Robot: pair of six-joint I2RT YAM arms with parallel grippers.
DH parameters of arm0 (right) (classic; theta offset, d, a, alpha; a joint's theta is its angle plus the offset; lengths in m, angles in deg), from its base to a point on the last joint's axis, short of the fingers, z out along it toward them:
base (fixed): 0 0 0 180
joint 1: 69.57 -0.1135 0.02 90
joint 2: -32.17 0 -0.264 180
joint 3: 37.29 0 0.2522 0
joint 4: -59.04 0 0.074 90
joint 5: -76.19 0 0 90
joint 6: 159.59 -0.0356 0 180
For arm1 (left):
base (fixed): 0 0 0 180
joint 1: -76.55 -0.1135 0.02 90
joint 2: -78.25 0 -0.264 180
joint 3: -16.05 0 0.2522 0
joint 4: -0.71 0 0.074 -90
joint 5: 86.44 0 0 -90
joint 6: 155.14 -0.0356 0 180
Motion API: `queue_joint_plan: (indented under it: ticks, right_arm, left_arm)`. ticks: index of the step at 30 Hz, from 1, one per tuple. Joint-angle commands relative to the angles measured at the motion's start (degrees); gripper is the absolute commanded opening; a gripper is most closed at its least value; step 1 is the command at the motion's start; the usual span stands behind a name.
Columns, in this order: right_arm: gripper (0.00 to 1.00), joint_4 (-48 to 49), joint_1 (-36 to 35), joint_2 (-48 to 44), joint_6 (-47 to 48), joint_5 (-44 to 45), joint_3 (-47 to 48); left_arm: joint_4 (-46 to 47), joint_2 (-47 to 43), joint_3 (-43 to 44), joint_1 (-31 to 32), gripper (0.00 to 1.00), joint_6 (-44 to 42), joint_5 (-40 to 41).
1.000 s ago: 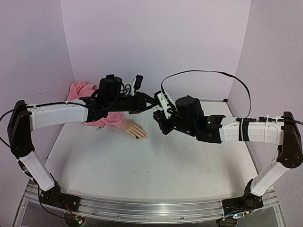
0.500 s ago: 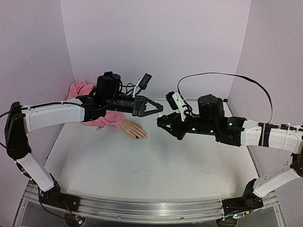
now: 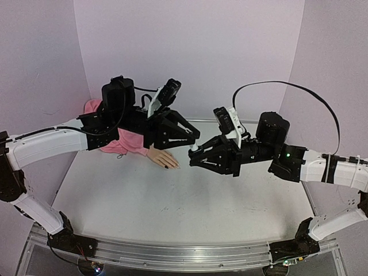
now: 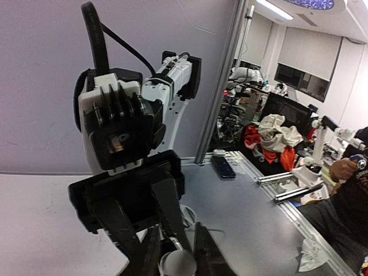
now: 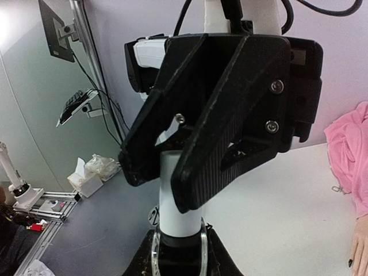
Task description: Paint the nails
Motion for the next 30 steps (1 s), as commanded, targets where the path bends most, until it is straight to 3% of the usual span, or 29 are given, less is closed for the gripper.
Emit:
queue_joint_plan:
  ticks: [1, 5, 8, 10, 18, 26, 30]
  right_arm:
    - [0.0, 2.8, -1.4, -5.3, 6.7, 3.0, 0.1]
    - [0.0, -4.9, -1.4, -4.0, 10.6, 21.3, 0.9]
    - [0.0, -9.6, -1.3, -0.7, 11.0, 32.8, 3.7]
    - [0.0, -10.8, -1.4, 1.4, 10.9, 34.7, 5.5]
    - [0.0, -10.7, -2.5, 6.1, 11.3, 46.7, 8.7]
    - [0.0, -10.8, -2.7, 9.6, 12.8, 50.9, 10.1]
    - [0.0, -10.7, -2.8, 10.6, 13.3, 51.4, 10.4]
  left_arm:
    - [-0.1, -4.4, -3.0, -4.2, 0.49, 5.2, 12.6]
    - [-1.2, -9.0, -7.6, -5.7, 0.74, 9.0, 20.5]
    - [-4.3, -11.5, -9.6, -5.7, 0.78, 11.8, 30.9]
    - [-8.2, -11.8, -8.8, -5.7, 0.79, 13.6, 36.3]
    - [-10.5, -5.0, -3.7, -5.7, 0.7, 20.6, 38.8]
    - [-10.5, 2.7, 2.3, -5.1, 0.64, 21.7, 35.2]
    - [-10.5, 4.1, 3.5, -4.6, 0.56, 21.2, 34.8]
